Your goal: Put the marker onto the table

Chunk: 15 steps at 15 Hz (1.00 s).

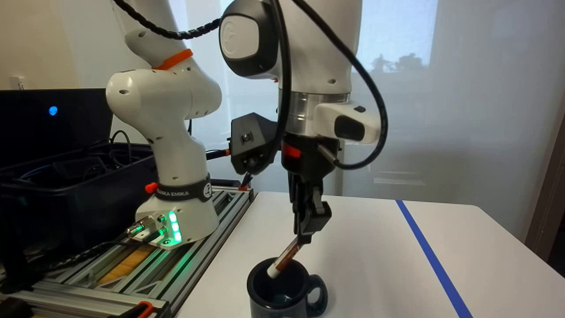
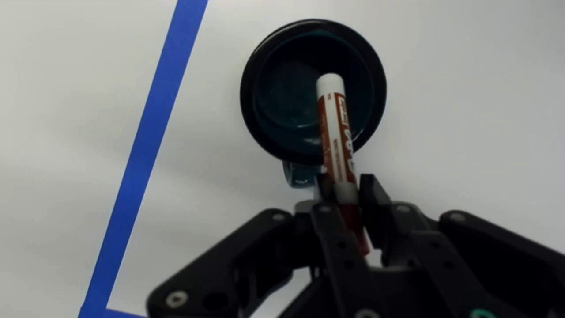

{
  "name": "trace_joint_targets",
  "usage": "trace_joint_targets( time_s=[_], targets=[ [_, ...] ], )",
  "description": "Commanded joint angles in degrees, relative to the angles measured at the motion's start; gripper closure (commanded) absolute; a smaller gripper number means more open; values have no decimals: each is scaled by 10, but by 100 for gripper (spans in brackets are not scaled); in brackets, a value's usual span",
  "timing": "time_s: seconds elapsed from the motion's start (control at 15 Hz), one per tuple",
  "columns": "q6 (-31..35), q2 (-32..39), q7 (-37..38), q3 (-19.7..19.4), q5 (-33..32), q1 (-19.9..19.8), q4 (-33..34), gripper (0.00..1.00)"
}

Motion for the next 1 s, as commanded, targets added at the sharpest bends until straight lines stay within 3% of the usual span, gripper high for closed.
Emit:
trace_joint_targets(
  time_s=[0.0, 0.33, 0.93],
  targets=[
    [-10, -64, 26, 11, -9, 18, -4, 95],
    [22, -66, 27, 22, 1, 58, 18, 95],
    [144, 8, -21, -12, 44, 109, 9, 95]
  ],
)
